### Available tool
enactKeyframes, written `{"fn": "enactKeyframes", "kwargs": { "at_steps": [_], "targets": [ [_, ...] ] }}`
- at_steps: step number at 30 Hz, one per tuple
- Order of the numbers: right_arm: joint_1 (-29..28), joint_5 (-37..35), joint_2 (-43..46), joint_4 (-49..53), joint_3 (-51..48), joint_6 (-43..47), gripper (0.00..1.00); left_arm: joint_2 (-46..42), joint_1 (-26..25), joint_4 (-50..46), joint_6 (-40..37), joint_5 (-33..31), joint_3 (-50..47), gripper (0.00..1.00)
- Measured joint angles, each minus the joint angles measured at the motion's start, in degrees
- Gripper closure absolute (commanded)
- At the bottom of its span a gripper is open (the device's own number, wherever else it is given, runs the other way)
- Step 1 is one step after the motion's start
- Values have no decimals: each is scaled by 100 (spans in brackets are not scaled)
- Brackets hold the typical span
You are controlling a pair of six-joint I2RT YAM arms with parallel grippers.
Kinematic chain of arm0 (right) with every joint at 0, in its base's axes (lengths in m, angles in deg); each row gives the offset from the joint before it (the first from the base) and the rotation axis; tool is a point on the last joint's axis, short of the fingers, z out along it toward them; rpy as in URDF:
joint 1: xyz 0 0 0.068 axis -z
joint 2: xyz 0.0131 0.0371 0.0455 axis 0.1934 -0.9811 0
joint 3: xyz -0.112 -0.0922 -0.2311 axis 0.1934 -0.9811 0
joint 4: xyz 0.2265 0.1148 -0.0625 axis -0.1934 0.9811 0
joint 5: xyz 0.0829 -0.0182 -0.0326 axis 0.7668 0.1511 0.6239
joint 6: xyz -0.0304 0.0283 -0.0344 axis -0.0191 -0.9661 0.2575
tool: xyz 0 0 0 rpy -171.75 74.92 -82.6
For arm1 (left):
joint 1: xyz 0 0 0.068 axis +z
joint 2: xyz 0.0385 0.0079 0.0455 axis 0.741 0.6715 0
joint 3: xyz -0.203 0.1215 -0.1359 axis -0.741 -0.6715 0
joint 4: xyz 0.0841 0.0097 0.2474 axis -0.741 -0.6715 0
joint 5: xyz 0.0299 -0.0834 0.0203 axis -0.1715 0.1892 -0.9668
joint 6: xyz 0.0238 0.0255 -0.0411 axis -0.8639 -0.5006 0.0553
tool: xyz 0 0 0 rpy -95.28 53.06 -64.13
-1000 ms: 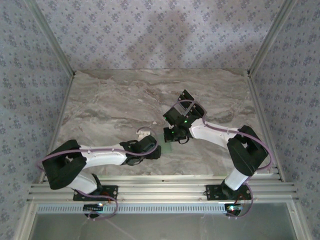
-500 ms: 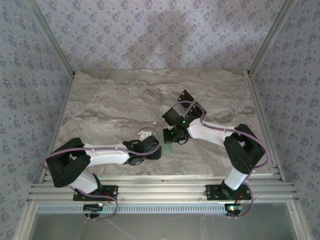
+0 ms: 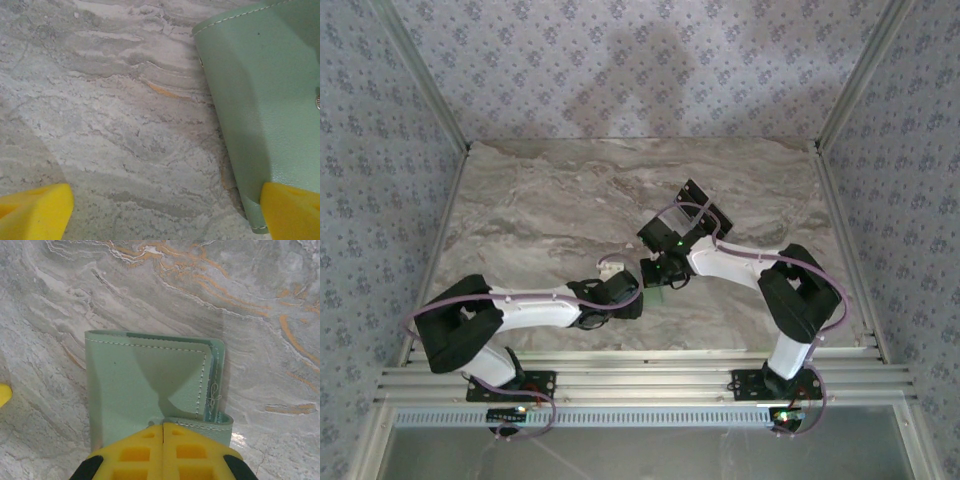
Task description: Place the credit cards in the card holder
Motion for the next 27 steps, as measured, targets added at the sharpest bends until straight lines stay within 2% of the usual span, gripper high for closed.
{"fn": "enactKeyframes", "kwargs": {
  "at_steps": [27],
  "targets": [
    [-68,9,-251,-61,66,24,100,28,-11,-7,-20,-24,11,3]
  ]
}}
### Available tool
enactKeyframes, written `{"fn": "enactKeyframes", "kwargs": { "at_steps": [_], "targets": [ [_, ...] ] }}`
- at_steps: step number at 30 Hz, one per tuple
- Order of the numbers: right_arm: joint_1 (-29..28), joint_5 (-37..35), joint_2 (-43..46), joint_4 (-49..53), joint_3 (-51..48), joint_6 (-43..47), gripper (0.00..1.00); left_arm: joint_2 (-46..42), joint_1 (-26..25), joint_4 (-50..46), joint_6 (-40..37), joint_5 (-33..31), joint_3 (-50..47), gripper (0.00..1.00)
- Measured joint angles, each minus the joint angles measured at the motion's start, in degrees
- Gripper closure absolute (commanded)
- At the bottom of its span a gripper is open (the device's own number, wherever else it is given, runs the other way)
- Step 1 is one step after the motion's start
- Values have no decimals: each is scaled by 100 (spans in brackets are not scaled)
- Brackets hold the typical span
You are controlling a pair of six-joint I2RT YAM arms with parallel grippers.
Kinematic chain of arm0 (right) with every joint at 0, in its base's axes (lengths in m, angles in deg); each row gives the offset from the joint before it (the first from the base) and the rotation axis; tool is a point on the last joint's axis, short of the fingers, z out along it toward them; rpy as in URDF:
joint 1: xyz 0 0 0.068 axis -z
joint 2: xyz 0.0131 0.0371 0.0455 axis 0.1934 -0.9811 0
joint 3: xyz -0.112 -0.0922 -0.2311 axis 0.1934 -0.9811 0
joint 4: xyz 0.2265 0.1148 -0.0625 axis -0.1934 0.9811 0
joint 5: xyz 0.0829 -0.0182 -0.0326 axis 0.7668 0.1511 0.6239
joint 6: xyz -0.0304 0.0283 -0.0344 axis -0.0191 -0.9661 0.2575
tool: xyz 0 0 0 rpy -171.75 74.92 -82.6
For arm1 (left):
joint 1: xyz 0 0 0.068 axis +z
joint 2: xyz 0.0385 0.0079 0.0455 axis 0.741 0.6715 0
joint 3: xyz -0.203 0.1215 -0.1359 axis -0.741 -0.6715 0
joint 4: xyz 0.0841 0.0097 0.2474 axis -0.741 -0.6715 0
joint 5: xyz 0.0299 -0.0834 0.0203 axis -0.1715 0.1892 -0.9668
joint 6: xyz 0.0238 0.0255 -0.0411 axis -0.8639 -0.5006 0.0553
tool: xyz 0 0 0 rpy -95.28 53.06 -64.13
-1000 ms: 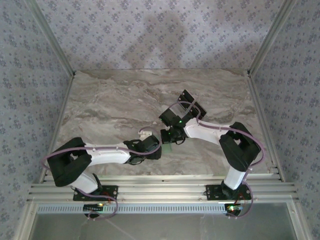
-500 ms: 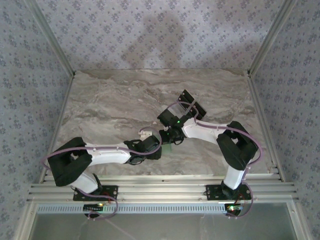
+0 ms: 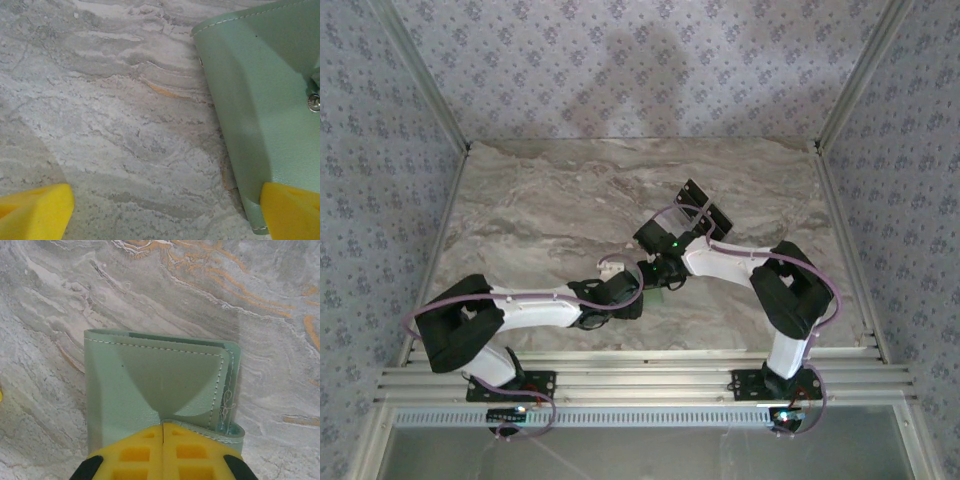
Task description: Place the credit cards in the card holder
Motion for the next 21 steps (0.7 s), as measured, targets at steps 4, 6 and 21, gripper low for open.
{"fn": "enactKeyframes", "kwargs": {
  "at_steps": [4,6,21],
  "targets": [
    [0,9,-15,-20,0,0,100,0,0,0,-2,0,0,3],
    [0,11,-26,-33,0,0,100,0,0,-2,-2,0,0,3],
    [-151,-221,-37,-52,15,20,100,0,0,-4,-15,0,0,4]
  ]
}}
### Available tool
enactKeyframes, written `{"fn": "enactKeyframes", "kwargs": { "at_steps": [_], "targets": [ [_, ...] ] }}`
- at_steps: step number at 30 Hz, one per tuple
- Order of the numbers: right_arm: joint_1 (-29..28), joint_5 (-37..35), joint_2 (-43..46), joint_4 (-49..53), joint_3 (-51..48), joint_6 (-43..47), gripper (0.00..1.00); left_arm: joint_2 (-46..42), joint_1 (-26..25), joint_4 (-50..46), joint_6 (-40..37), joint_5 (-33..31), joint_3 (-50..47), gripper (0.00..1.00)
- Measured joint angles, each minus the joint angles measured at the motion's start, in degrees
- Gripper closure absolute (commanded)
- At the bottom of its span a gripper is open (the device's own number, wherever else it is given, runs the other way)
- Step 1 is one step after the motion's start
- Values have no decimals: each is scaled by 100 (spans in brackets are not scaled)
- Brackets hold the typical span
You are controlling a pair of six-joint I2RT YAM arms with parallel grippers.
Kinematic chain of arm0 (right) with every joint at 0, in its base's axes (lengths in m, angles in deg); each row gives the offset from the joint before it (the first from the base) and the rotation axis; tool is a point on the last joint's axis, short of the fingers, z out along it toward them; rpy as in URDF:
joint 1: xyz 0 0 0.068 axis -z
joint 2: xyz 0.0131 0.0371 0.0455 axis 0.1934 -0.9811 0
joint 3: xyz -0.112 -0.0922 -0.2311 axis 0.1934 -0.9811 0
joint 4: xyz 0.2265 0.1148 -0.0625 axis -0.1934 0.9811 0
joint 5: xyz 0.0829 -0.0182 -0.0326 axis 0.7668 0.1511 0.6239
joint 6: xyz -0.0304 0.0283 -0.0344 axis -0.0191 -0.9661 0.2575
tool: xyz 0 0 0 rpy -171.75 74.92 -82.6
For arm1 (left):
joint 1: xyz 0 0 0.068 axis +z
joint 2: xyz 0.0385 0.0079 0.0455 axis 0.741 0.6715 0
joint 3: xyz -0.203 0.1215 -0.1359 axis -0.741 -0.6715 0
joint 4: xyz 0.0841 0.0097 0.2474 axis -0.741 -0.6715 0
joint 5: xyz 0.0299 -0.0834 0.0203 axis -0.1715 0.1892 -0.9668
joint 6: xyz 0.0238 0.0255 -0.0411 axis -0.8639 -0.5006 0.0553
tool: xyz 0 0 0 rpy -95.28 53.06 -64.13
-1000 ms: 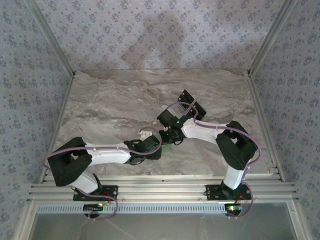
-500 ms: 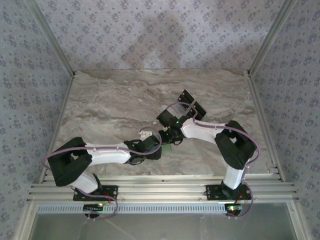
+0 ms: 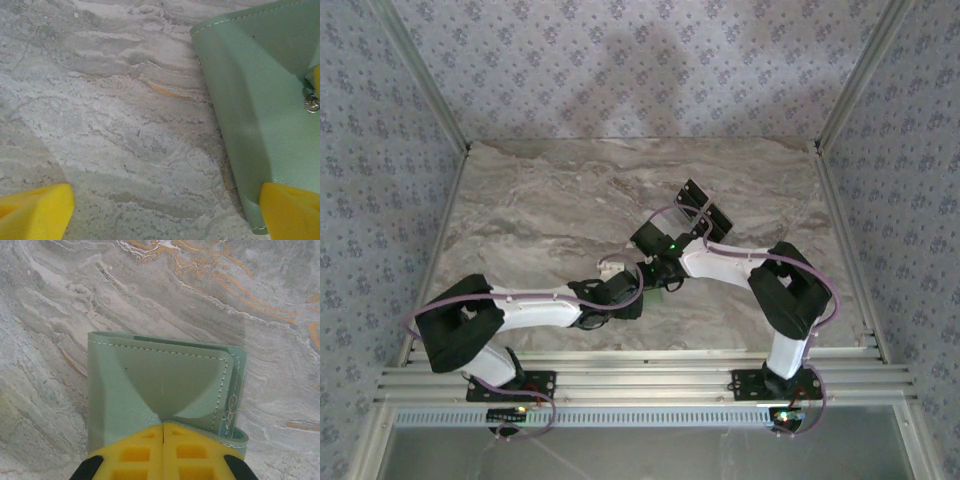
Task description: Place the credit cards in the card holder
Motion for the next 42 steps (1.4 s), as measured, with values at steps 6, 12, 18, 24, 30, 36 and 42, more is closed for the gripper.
{"fn": "enactKeyframes", "kwargs": {
  "at_steps": [6,12,18,24,30,36,42],
  "targets": [
    [-31,-66,0,2,0,0,100,2,0,0,0,0,0,4],
    [-85,-170,0,2,4,-2,100,0,0,0,-2,0,0,4],
    [-114,-223,7,2,4,-4,100,2,0,-2,-2,-2,0,4],
    [-125,-247,28,7,4,-7,100,0,0,-2,-2,-2,0,4],
    [-140,-197,61,9,2,-9,100,2,0,0,0,-2,0,4],
    [-116,-177,142,31,-2,-9,100,2,0,0,0,0,0,4],
    [-68,-136,146,48,-4,-7,100,7,0,0,-2,-4,0,4]
  ]
}}
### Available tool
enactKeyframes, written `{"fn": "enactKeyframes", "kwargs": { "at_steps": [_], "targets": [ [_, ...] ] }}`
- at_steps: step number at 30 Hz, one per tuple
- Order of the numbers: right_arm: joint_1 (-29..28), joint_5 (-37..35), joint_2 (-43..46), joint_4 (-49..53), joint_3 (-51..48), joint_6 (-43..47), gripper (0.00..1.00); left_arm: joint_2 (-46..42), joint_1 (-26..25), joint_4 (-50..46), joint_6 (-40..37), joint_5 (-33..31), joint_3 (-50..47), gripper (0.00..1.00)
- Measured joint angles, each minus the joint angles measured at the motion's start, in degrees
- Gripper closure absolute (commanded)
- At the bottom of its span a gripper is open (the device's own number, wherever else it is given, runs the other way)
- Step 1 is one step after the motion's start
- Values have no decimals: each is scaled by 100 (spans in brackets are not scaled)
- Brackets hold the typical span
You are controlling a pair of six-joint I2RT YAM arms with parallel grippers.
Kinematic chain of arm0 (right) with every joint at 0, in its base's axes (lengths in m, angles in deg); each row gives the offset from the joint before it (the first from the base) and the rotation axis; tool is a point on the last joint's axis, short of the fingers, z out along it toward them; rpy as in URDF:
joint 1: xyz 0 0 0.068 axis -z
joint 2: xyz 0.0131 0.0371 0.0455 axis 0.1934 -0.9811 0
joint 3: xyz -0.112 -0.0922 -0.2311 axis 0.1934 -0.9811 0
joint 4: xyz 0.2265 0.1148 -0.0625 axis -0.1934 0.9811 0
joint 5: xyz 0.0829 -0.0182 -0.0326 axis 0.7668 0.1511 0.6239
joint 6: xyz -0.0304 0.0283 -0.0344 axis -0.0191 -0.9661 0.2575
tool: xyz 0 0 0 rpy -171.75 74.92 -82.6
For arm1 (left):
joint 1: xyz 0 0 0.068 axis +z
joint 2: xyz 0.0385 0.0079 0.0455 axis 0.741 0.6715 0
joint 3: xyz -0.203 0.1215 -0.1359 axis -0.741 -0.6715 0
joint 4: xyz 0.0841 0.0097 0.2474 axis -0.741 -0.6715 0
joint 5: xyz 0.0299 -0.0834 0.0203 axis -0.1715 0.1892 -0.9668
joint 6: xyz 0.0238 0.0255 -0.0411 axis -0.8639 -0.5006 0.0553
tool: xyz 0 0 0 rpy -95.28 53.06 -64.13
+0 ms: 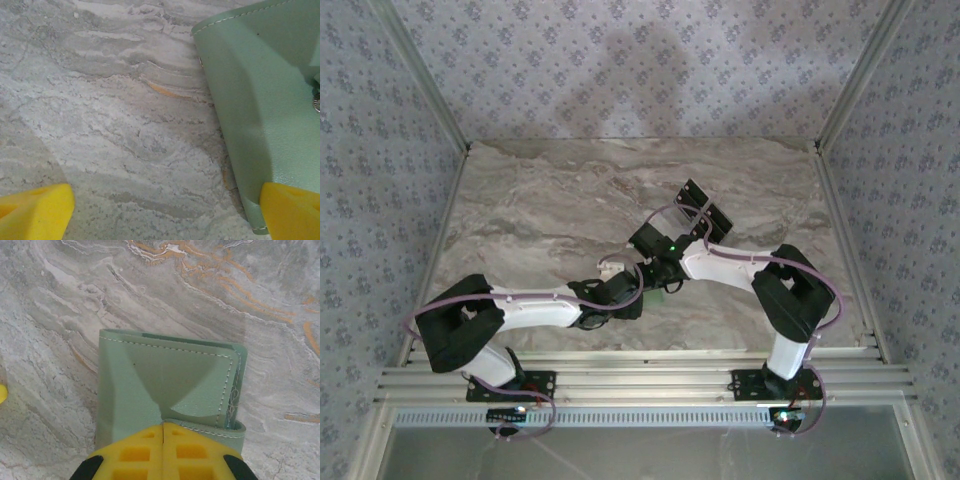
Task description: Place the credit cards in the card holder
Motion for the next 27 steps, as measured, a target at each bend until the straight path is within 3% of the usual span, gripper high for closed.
{"fn": "enactKeyframes", "kwargs": {
  "at_steps": [27],
  "targets": [
    [-33,42,313,-977,-831,-131,100,0,-4,-2,0,-13,0,4]
  ]
}}
